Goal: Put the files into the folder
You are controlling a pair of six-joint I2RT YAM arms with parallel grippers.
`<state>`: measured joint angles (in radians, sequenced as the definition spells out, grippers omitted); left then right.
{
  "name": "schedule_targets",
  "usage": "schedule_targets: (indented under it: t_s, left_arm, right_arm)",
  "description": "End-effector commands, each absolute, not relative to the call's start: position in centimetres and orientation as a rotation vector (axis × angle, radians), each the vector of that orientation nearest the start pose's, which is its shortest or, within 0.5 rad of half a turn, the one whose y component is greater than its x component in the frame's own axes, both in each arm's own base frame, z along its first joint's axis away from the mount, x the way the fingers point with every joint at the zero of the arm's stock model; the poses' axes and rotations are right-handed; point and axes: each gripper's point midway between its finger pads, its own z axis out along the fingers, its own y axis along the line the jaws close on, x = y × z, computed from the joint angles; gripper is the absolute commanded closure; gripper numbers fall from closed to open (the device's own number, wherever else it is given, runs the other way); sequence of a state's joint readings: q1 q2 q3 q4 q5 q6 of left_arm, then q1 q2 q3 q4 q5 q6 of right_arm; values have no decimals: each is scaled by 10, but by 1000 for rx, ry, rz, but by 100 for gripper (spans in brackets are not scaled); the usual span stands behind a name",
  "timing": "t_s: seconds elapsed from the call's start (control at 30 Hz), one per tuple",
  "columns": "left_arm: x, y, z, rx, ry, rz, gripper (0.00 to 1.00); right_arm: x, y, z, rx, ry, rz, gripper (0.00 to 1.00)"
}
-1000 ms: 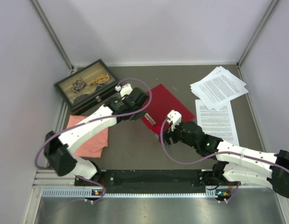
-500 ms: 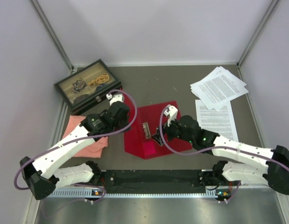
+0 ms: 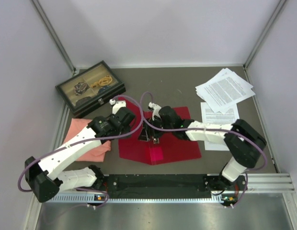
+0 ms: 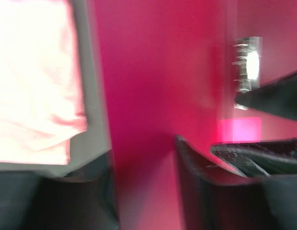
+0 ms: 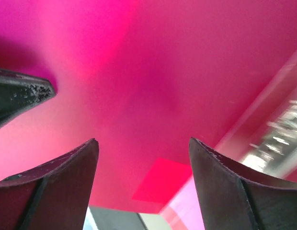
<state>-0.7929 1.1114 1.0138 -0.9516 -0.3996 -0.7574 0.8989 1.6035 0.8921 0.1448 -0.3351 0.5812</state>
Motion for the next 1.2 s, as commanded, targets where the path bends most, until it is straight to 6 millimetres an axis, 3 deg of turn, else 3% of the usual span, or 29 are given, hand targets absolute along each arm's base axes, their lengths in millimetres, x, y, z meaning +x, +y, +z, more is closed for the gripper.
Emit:
schedule_targets:
  t_s: [0.0, 0.07, 0.1, 0.13, 0.17, 0.23, 0.27, 0.37, 0.47, 0.63, 0.7, 0.73, 0.8, 0.83, 1.0, 1.03, 1.1, 1.13, 1.17]
  left_arm:
    - [202, -121, 160, -141, 2490, 60, 39]
    - [198, -119, 168, -143, 2483, 26, 20]
    - [198, -123, 178, -127, 2473, -11, 16]
    - [195, -121, 184, -117, 2478, -17, 14]
    - [197, -124, 203, -124, 2447, -65, 13]
    - [190, -123, 219, -99, 2458, -89, 12]
    - [192, -126, 239, -104, 2424, -138, 14]
    - [188, -134, 269, -79, 2376, -264, 16]
    - [190, -157, 285, -18, 2309, -443, 18]
    - [199, -163, 293, -76, 2265, -479, 21]
    - [208, -171, 288, -118, 2227, -520, 21]
    - [207, -175, 266, -100, 2255, -515, 21]
    - [215, -181, 252, -111, 2246, -514, 23]
    - [219, -182, 233, -113, 2287, -465, 27]
    - [234, -166, 187, -192, 2317, -269, 39]
    - [235, -166, 169, -206, 2303, -270, 40]
    - [239, -168, 157, -253, 2267, -309, 45]
    - [233, -166, 138, -258, 2283, -319, 47]
    - [243, -176, 143, -267, 2226, -389, 49]
  right_arm:
    - [199, 428, 137, -595, 2184, 1499, 26]
    - [198, 436, 136, -605, 2175, 1550, 27]
    - [199, 438, 122, -601, 2212, 1544, 30]
    - [200, 442, 121, -600, 2214, 1552, 31]
    - [199, 442, 117, -586, 2234, 1568, 32]
    - [198, 444, 108, -568, 2233, 1593, 34]
    - [198, 445, 106, -550, 2240, 1605, 34]
    - [198, 446, 88, -540, 2278, 1594, 36]
    - [203, 444, 67, -514, 2340, 1530, 37]
    - [205, 437, 51, -494, 2398, 1444, 37]
    - [210, 437, 53, -491, 2398, 1415, 37]
    - [211, 435, 53, -492, 2400, 1404, 37]
    - [214, 433, 63, -492, 2382, 1397, 37]
    - [215, 429, 62, -503, 2383, 1378, 36]
    - [218, 390, 50, -468, 2418, 1210, 35]
    - [219, 385, 49, -473, 2414, 1203, 35]
    - [219, 371, 45, -459, 2422, 1185, 34]
    - [219, 368, 53, -465, 2405, 1191, 34]
    - [218, 366, 59, -495, 2392, 1201, 34]
